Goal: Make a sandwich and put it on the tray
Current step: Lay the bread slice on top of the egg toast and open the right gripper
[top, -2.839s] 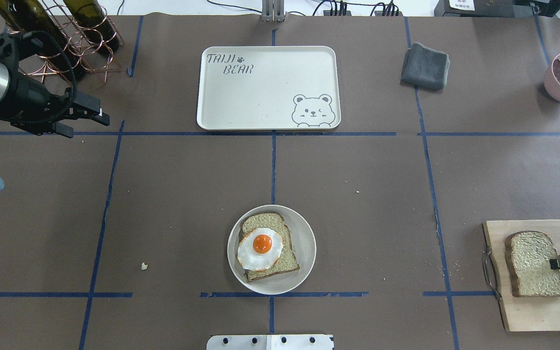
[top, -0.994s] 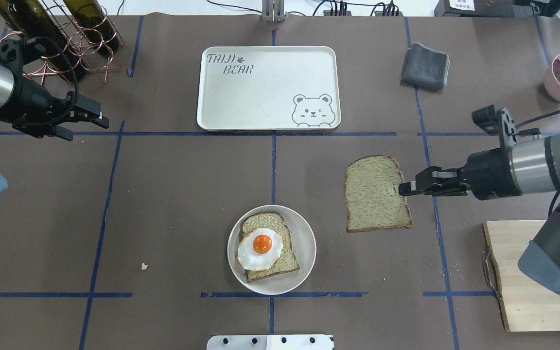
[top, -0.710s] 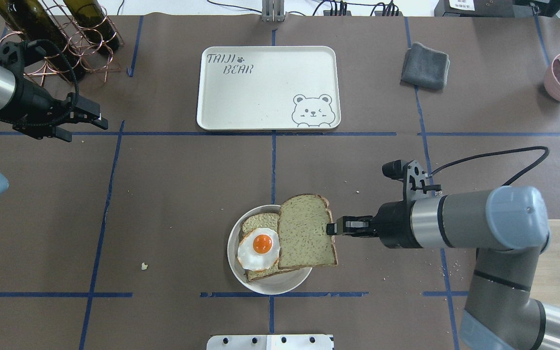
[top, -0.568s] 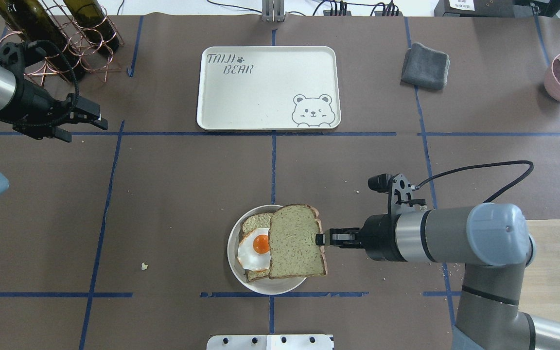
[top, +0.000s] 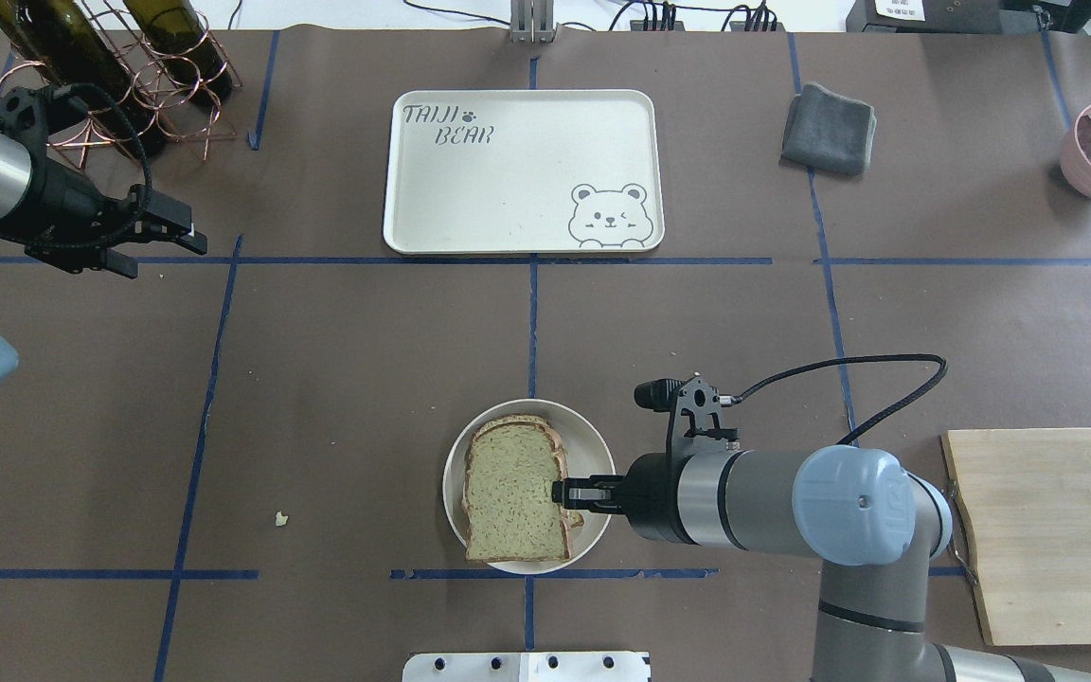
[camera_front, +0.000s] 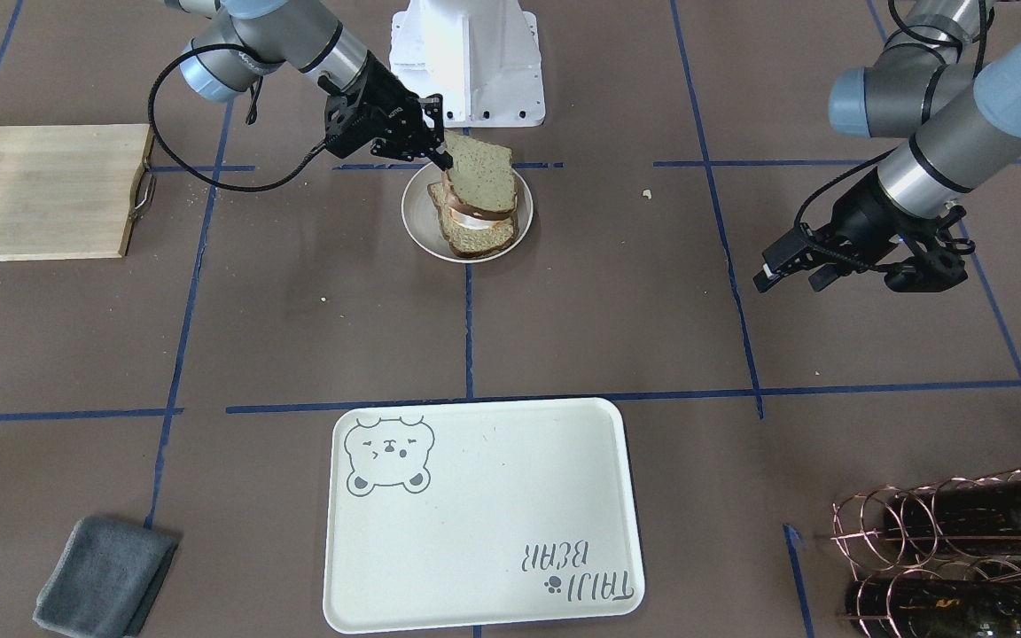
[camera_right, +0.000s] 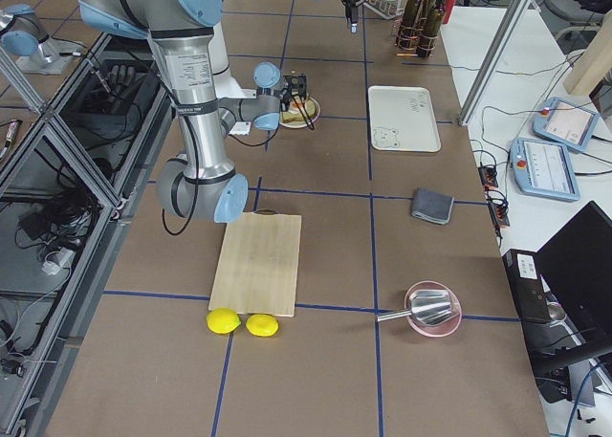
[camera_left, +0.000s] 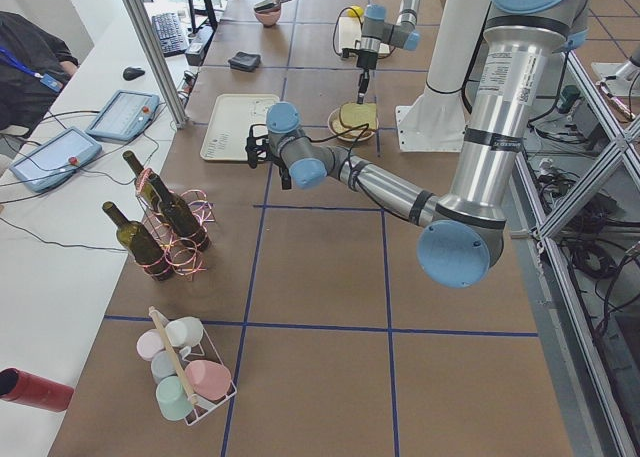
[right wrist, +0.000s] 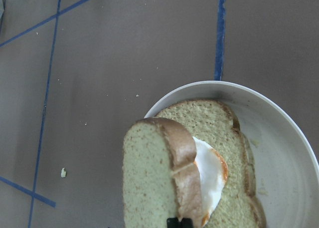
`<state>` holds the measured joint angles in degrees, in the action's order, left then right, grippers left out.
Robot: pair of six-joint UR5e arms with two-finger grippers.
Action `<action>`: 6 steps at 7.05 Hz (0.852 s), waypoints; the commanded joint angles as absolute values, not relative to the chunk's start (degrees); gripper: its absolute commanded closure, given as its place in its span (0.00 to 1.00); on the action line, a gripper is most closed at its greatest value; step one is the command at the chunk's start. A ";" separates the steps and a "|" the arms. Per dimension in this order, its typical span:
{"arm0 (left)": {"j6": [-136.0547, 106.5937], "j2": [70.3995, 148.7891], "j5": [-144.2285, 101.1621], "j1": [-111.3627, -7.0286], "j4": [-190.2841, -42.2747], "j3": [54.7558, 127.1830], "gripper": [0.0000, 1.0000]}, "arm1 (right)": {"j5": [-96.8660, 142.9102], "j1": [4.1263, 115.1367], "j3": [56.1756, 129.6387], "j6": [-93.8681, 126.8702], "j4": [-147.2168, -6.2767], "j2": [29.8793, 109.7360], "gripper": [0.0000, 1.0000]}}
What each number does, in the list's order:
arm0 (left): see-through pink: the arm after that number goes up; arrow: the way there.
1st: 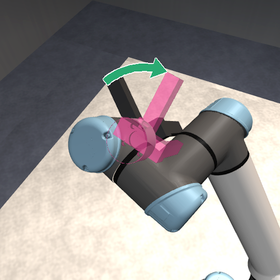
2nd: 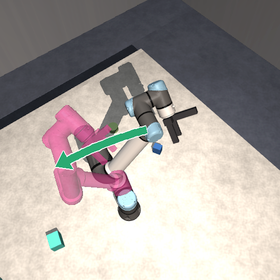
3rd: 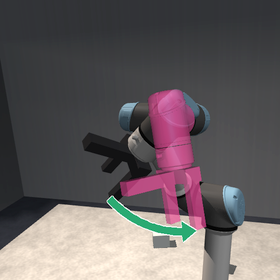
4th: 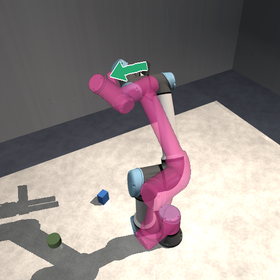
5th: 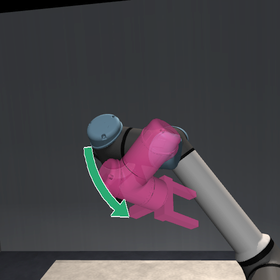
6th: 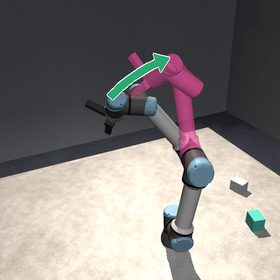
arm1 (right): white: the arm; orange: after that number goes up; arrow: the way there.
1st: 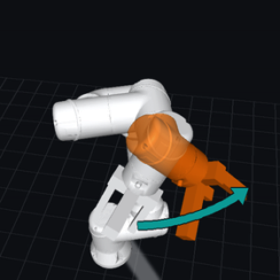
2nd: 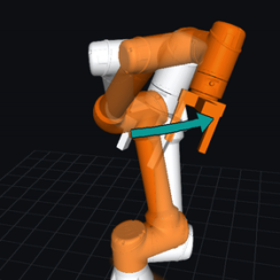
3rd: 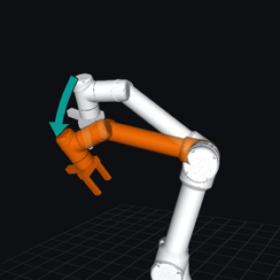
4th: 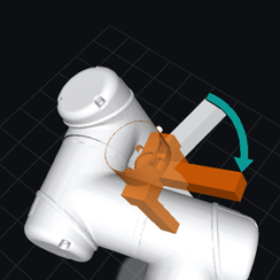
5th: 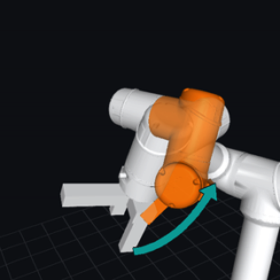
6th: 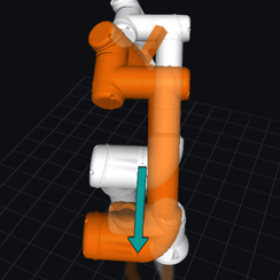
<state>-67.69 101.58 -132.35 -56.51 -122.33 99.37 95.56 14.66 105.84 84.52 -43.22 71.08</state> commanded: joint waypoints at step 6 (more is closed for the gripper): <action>-67.94 102.21 -132.36 -54.94 -123.31 99.05 0.00 | 95.45 17.05 103.98 84.55 -44.56 71.10 0.00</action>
